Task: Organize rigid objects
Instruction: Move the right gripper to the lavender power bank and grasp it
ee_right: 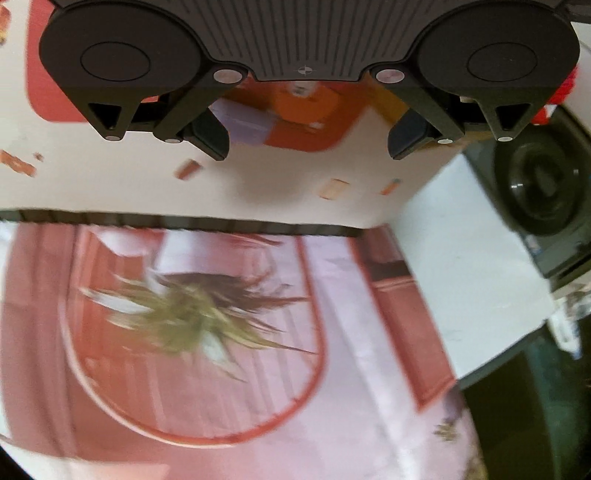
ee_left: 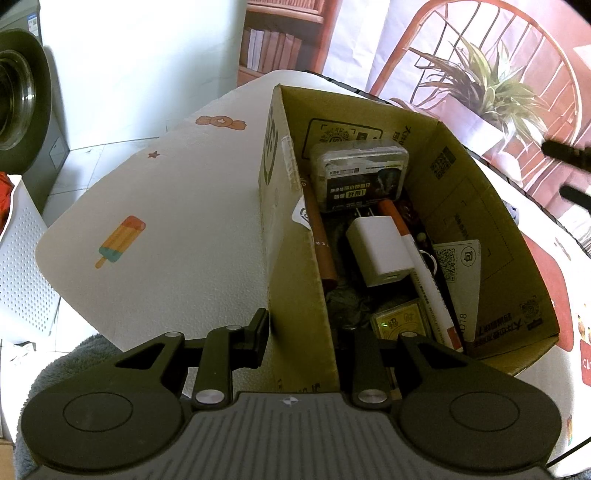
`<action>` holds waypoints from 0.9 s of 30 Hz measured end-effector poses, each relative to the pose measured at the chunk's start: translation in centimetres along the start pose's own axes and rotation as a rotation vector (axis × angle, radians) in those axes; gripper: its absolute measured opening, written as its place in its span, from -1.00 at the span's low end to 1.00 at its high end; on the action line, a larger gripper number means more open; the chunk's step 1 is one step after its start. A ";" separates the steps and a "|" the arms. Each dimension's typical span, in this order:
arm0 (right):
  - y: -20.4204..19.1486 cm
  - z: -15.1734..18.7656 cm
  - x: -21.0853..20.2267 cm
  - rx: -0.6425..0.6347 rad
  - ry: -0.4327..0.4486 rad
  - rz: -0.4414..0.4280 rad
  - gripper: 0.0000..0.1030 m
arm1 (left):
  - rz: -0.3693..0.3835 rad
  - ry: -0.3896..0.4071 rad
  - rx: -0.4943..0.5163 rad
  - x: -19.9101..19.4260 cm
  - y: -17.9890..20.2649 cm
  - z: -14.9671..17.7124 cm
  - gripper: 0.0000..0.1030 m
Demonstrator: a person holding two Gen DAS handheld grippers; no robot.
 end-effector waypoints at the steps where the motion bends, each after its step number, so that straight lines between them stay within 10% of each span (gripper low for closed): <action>1: 0.7 0.4 -0.2 0.004 -0.003 0.017 0.78 | 0.000 0.000 0.000 0.0 0.0 0.0 -0.47; 12: 4.7 3.7 0.0 -0.047 -0.058 0.145 0.76 | 0.000 -0.002 -0.001 -0.1 -0.1 0.1 -0.47; 27: 1.4 3.6 8.1 -0.540 -0.181 0.150 0.49 | -0.003 -0.004 -0.003 -0.2 -0.3 0.1 -0.47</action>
Point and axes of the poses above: each gripper's, at about its wrist camera, not at the fingertips, and x roughly the way its jaws point, y to its right, z to its underside, the point moved 2 cm from there along x, roughly the way its jaws point, and after that the axes turned 4 degrees about -z, right-handed, at the moved point
